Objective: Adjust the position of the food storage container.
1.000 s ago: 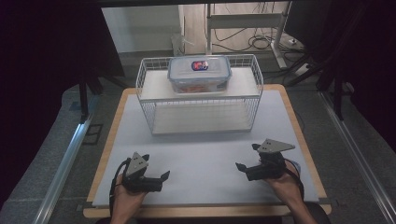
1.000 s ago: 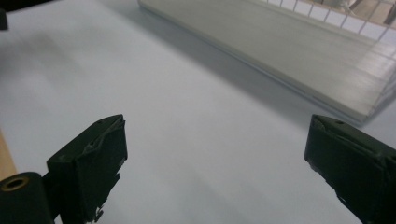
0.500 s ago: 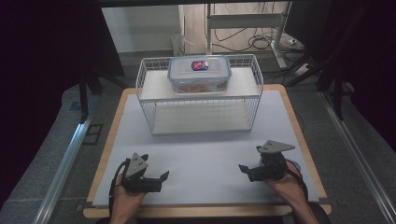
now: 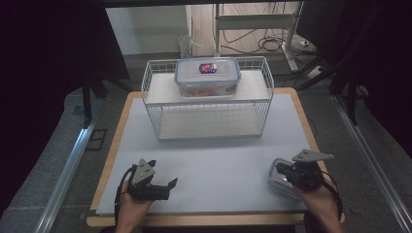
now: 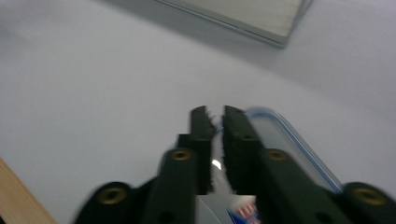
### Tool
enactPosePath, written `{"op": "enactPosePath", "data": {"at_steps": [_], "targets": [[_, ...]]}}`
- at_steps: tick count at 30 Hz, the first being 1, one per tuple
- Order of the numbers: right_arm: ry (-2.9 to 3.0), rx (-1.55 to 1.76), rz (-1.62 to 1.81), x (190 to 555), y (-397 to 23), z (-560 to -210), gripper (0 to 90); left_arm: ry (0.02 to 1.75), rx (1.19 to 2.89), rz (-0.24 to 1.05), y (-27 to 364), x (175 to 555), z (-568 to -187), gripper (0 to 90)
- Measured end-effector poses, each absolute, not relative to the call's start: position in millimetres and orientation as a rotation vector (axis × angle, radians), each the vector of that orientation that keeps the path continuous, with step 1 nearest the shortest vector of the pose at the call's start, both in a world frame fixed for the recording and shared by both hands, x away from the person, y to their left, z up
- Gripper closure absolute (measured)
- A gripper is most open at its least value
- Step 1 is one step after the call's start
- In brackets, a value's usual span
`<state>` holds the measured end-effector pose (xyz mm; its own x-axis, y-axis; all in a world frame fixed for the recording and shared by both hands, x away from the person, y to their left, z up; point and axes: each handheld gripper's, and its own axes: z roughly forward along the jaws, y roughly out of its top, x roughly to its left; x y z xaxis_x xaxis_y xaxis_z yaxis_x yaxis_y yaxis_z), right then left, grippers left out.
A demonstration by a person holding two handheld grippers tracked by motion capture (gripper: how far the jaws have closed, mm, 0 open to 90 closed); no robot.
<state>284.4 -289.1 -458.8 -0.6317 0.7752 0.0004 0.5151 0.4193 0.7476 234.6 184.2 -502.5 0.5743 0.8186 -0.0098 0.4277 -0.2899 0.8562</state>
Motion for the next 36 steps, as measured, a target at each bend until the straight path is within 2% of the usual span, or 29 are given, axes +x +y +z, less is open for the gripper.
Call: {"op": "enactPosePath", "data": {"at_steps": [18, 28, 36], "targets": [[2.161, 1.353, 0.842, 258, -375, -463, 90.0, 1.0, 1.934, 0.556, 182, 236, -504, 3.0], [2.214, 1.392, 0.792, 259, -372, -483, 90.0, 0.994, 1.942, 0.558, 181, 236, -504, 3.0], [2.272, 1.353, 0.806, 275, -350, -487, 90.0, 0.989, 1.949, 0.55, 179, 237, -504, 3.0]]}}
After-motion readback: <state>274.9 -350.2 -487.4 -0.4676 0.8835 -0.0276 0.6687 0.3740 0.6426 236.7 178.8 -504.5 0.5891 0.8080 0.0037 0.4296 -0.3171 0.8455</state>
